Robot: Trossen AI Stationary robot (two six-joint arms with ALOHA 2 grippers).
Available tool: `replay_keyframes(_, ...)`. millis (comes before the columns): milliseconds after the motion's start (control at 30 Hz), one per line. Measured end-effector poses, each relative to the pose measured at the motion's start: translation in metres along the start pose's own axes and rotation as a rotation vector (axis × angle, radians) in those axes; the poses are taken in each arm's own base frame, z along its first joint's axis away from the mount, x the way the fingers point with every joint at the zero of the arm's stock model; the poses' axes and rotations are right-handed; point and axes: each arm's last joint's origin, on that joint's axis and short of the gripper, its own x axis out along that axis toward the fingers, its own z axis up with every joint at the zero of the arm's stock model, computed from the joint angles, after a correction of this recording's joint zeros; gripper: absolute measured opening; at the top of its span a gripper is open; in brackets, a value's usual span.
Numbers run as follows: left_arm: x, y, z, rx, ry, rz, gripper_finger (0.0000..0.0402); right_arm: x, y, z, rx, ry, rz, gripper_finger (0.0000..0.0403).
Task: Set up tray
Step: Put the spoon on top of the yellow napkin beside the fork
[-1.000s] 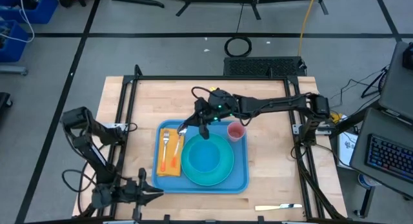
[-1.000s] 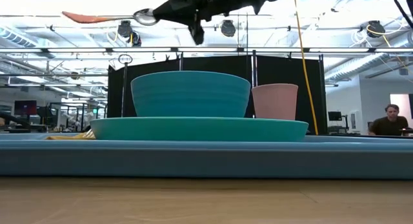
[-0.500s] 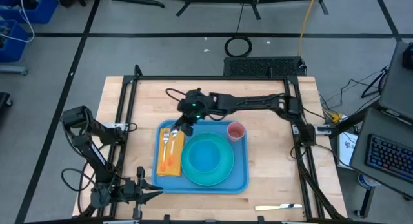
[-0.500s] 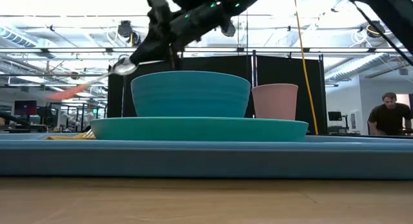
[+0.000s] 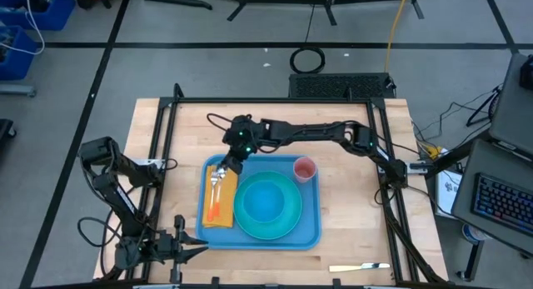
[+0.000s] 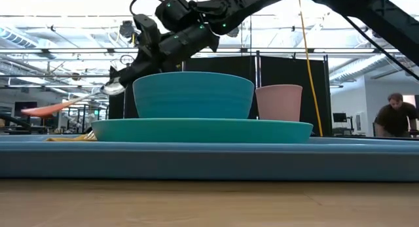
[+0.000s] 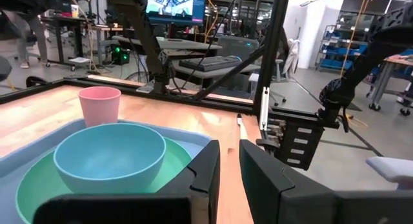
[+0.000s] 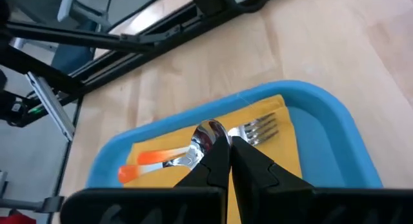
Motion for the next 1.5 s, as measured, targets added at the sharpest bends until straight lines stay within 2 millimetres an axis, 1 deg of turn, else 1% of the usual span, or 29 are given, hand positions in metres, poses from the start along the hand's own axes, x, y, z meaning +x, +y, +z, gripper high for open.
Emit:
replay_keyframes(200,-0.001,0.0,0.0,0.002,0.001,-0.002,0.0063,-0.001,-0.004,0.0,0.009,0.004,-0.008,0.0)
replay_keyframes(533,-0.001,0.0,0.0,0.009,0.0,0.002,0.0063,-0.001,-0.004,-0.001,0.013,0.013,-0.015,0.0)
replay_keyframes(833,-0.001,0.001,-0.001,0.015,-0.002,0.022,0.0063,0.02,-0.023,-0.015,0.054,0.041,-0.021,0.0)
replay_keyframes(933,-0.001,0.001,-0.001,0.021,0.0,0.023,0.0063,0.02,-0.027,-0.016,0.063,0.054,-0.014,0.0)
replay_keyframes(1100,-0.001,0.001,-0.002,0.022,0.001,0.024,0.0063,0.02,-0.026,-0.012,0.046,0.022,0.001,0.0)
replay_keyframes(1233,-0.001,0.001,-0.002,0.023,0.001,0.024,0.0063,0.02,-0.025,-0.013,0.073,0.04,0.03,0.0)
replay_keyframes(1500,-0.001,0.001,-0.002,0.023,0.001,0.024,0.0063,0.02,-0.026,-0.014,0.061,0.042,0.019,0.0)
